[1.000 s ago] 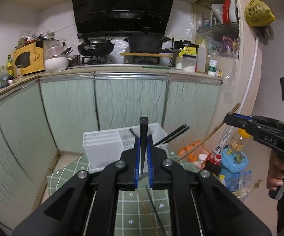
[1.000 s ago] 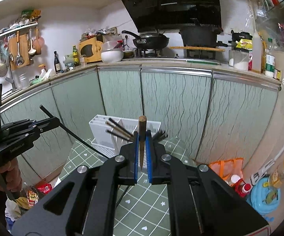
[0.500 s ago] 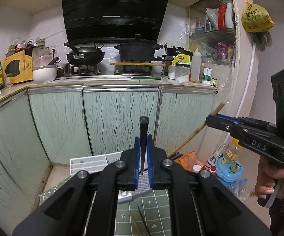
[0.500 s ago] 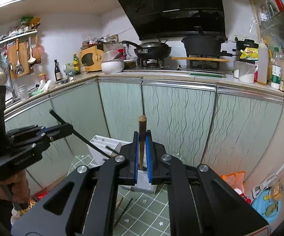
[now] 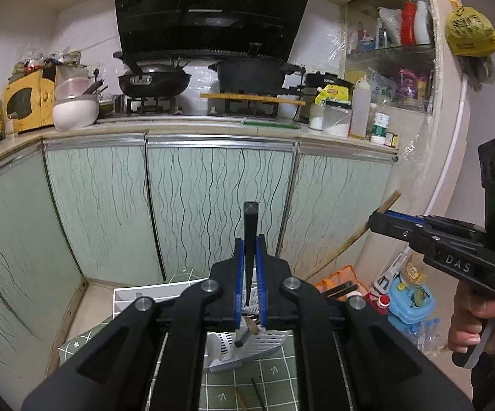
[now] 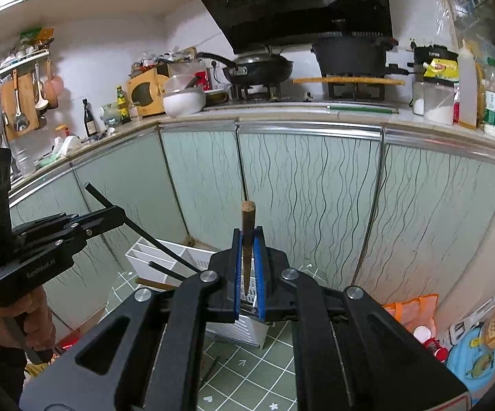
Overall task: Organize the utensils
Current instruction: 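Lower both chopsticks into the holder slots and open both tools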
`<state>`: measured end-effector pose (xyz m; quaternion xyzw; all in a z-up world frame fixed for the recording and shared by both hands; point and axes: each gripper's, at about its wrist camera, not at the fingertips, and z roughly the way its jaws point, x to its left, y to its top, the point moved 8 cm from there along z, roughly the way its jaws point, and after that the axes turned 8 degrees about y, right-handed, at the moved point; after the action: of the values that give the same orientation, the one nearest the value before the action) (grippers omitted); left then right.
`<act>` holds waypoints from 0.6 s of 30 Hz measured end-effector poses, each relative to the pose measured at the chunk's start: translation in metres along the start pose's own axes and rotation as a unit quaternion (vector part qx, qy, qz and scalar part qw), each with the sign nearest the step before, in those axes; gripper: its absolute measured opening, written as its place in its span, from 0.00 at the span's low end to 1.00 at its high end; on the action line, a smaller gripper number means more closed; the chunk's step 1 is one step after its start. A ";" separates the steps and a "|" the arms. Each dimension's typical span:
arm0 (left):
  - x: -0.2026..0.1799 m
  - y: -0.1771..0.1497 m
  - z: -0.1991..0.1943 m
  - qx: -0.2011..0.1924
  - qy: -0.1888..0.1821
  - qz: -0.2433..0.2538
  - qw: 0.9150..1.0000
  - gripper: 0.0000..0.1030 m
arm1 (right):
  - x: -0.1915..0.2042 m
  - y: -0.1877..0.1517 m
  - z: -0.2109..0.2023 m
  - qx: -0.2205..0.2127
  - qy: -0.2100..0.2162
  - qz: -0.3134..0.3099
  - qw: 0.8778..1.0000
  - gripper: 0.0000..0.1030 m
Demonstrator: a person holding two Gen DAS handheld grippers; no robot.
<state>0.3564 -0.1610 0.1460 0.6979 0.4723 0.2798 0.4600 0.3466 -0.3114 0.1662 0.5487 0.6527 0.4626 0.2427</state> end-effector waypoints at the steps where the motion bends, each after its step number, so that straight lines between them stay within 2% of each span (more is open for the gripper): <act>1: 0.001 -0.002 0.004 0.003 -0.001 -0.001 1.000 0.08 | -0.002 -0.002 0.004 0.002 0.000 0.002 1.000 0.06; 8: 0.004 -0.013 0.027 0.022 0.000 -0.004 1.000 0.08 | -0.009 -0.014 0.030 0.025 0.004 0.011 1.000 0.06; 16: 0.004 -0.027 0.044 0.037 -0.008 -0.007 0.999 0.08 | -0.018 -0.026 0.043 0.031 0.011 0.021 0.999 0.06; 17: 0.004 -0.029 0.046 0.037 -0.012 -0.006 0.999 0.08 | -0.019 -0.027 0.043 0.031 0.010 0.022 0.999 0.07; 18: 0.003 -0.030 0.045 0.036 -0.016 -0.004 0.999 0.11 | -0.022 -0.031 0.044 0.036 0.006 0.022 0.999 0.17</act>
<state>0.3829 -0.1716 0.0994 0.7163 0.4779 0.2495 0.4431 0.3739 -0.3159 0.1150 0.5688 0.6577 0.4475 0.2089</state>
